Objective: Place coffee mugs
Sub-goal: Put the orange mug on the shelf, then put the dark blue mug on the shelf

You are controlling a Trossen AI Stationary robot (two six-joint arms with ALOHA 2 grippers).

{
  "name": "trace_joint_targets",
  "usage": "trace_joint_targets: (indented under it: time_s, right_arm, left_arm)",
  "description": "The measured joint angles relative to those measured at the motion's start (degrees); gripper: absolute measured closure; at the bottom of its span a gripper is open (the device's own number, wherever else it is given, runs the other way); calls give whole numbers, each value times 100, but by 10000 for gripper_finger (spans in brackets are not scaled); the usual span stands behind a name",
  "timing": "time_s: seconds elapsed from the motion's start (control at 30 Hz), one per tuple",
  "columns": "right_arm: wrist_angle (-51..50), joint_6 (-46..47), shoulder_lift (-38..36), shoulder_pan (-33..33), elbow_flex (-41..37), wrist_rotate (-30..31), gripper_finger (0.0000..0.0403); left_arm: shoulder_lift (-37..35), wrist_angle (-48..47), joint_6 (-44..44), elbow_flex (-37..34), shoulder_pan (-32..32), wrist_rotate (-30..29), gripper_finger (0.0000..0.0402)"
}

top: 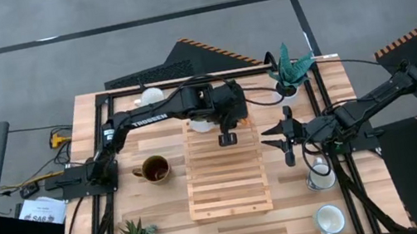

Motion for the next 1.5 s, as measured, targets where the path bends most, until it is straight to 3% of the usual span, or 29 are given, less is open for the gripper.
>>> trace_joint_targets:
  time_s: [0.67,1.5]
  right_arm:
    - [4,-4,-2,0,0,0,259]
    - [3,-5,0,0,-6,2,259]
  left_arm:
    - [-2,32,-52,2,1,-254,261]
    - [-166,-105,-280,236,-70,-445,250]
